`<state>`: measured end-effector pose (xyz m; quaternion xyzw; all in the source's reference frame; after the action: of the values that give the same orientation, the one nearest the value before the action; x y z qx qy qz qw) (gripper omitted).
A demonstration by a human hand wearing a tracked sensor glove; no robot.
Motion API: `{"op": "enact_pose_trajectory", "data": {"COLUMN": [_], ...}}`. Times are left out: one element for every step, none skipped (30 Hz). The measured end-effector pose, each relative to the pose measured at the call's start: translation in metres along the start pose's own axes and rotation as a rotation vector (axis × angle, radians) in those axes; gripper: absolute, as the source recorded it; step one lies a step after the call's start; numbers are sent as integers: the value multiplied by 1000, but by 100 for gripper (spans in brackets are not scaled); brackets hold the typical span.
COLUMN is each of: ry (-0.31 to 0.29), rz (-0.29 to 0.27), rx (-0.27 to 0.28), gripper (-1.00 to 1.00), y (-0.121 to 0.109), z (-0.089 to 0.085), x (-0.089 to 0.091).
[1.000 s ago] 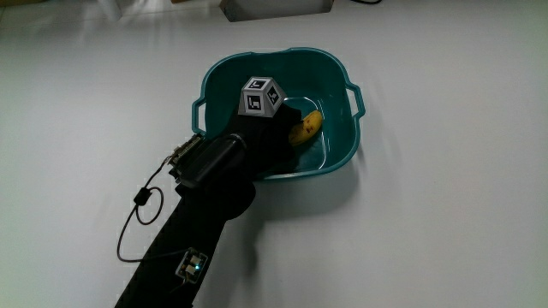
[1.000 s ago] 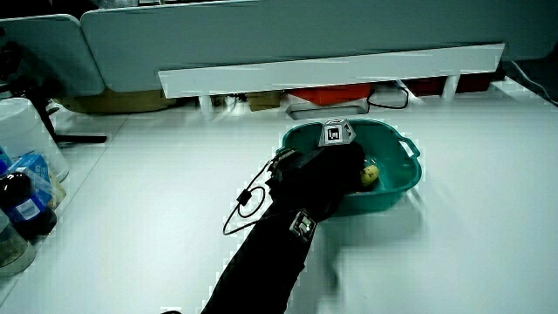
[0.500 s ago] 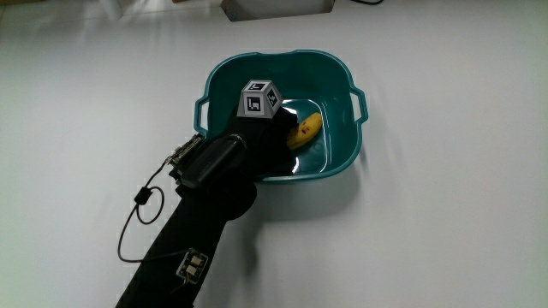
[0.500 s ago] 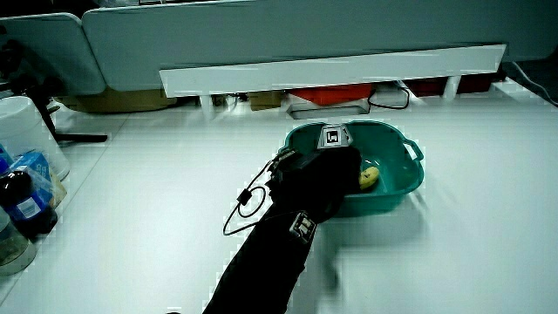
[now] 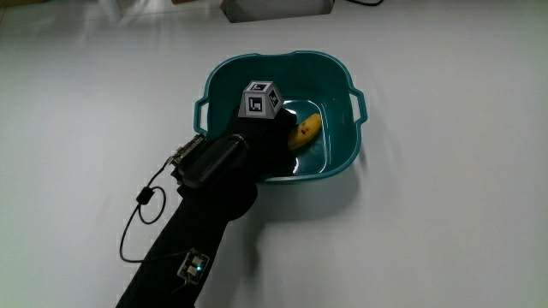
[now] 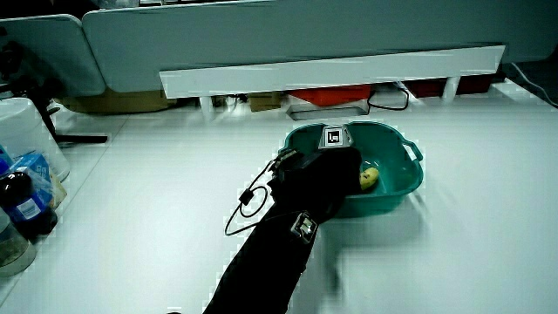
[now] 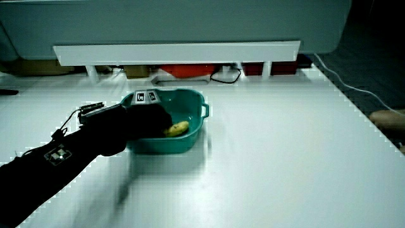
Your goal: Place banana into plate
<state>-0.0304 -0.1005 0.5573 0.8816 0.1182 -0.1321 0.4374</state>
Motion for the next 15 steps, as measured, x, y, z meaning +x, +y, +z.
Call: {"op": "enact_pose_trajectory", "data": {"ry": [2, 3, -20, -33, -31, -28, -39, -44, -48, -48, -57, -54, -60, -72, -66], "rz": [-1, -4, -11, -11, -14, -18, -19, -26, -34, -45, -55, -63, -65, -74, -88], "rx": [6, 0, 10, 9, 4, 8, 21, 21, 28, 32, 31, 37, 33, 39, 42], "gripper": [-43, -47, -50, -53, -57, -60, -63, -67, -70, -73, -77, -80, -83, -87, -90], "y": [2, -2, -1, -4, -2, -5, -7, -9, -9, -11, -10, -15, -17, -20, -25], "z": [0, 3, 3, 6, 6, 9, 11, 12, 13, 15, 16, 20, 23, 27, 32], "x": [0, 2, 0, 1, 1, 2, 3, 4, 5, 7, 8, 12, 14, 17, 20]}}
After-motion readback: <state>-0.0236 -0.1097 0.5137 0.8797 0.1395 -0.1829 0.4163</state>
